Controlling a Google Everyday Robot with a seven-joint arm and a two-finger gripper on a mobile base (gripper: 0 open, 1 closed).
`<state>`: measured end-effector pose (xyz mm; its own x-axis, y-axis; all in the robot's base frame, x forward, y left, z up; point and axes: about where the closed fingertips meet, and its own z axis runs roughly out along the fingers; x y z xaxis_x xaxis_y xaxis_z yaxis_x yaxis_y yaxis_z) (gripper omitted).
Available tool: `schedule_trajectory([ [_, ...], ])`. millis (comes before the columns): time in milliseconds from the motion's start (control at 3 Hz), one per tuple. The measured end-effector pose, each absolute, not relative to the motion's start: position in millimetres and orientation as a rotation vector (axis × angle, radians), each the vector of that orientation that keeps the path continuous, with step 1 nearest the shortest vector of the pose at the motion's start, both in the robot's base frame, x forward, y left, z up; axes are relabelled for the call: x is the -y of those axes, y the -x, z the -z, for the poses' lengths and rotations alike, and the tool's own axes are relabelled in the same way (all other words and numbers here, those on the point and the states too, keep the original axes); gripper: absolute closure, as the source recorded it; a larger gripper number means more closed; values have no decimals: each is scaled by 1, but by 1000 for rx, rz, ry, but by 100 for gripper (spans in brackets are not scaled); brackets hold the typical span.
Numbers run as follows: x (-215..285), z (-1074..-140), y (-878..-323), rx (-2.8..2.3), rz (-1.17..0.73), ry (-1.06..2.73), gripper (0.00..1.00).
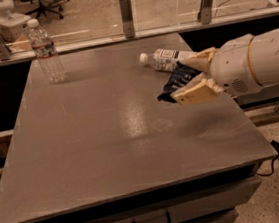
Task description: Move rxbar blueberry near blue plastic bottle
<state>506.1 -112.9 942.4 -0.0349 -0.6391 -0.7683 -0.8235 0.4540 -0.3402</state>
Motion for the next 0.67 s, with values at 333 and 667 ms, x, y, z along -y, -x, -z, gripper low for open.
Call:
schedule_trajectory([
  [333,159,-939,-531,-1758,-204,1192,100],
  [667,190,-927,-546,-1766,-189,1136,100],
])
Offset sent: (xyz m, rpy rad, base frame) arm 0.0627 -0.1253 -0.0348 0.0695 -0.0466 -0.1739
